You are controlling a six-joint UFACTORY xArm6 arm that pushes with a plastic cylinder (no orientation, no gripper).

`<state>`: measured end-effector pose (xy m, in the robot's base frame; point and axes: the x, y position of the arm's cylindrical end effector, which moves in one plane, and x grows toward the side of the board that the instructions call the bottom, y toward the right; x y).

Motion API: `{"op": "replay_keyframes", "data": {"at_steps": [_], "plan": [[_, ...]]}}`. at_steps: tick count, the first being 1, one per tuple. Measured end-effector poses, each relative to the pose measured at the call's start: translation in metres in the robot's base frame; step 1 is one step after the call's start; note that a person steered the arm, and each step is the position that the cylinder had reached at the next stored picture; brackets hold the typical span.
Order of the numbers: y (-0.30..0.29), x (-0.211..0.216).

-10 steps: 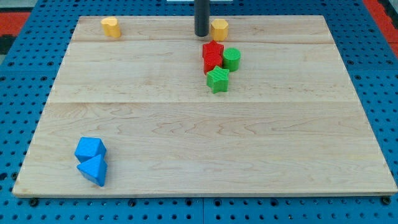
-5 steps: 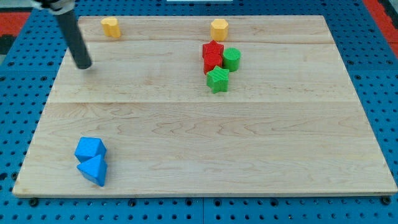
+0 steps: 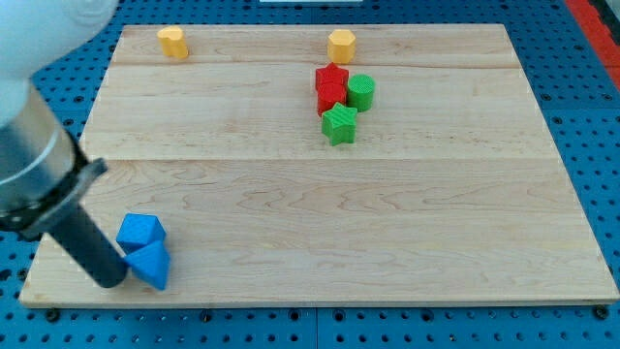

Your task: Move the blue triangle towards the center right

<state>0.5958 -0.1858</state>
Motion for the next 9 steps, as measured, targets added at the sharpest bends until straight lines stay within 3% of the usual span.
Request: {"op": "replay_keyframes", "data": {"at_steps": [2, 3, 4, 6, 7, 9], "plan": [[0.121, -0.028], [0.142, -0.066], [0.114, -0.071], [0.131, -0.116], [0.207, -0.133], [0.323, -0.121]]}}
